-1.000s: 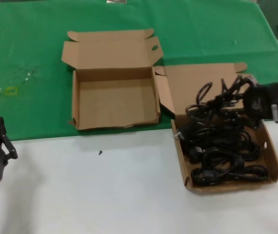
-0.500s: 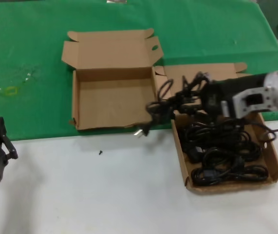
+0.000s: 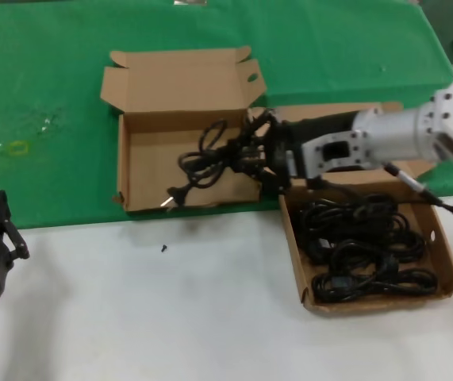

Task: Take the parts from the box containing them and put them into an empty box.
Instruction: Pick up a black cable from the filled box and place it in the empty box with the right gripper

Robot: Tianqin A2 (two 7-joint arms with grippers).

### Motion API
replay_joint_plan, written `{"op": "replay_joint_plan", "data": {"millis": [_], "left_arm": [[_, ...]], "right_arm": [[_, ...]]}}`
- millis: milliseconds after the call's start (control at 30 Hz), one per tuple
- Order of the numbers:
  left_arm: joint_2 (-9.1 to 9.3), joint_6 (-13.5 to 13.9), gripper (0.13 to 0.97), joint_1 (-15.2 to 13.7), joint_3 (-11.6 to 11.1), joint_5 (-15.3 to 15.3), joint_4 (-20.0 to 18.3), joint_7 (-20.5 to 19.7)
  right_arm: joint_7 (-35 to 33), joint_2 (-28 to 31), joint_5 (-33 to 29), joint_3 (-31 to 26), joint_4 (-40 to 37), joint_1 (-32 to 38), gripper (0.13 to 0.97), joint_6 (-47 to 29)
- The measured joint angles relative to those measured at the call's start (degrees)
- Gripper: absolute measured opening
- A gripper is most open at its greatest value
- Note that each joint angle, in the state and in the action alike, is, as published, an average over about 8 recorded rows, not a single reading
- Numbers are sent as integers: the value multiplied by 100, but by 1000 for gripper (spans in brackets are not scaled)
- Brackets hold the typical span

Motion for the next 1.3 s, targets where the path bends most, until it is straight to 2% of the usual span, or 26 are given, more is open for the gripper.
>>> {"op": "replay_joint_plan", "data": {"millis": [233, 433, 967, 1300], "left_arm": [[0, 0, 142, 0, 0, 0, 0, 0], [0, 0, 142, 0, 0, 0, 0, 0], [0, 0, 142, 0, 0, 0, 0, 0], [0, 0, 142, 0, 0, 0, 0, 0]], "right_arm": [[-114, -527, -110, -124, -685, 281, 212, 276], [-491, -1023, -99, -120, -1573, 582, 212, 558], [-2703, -1974, 380, 438, -4244, 1320, 217, 1042], [-3603, -2160, 629, 830, -5179, 1623, 287, 1111]]}}
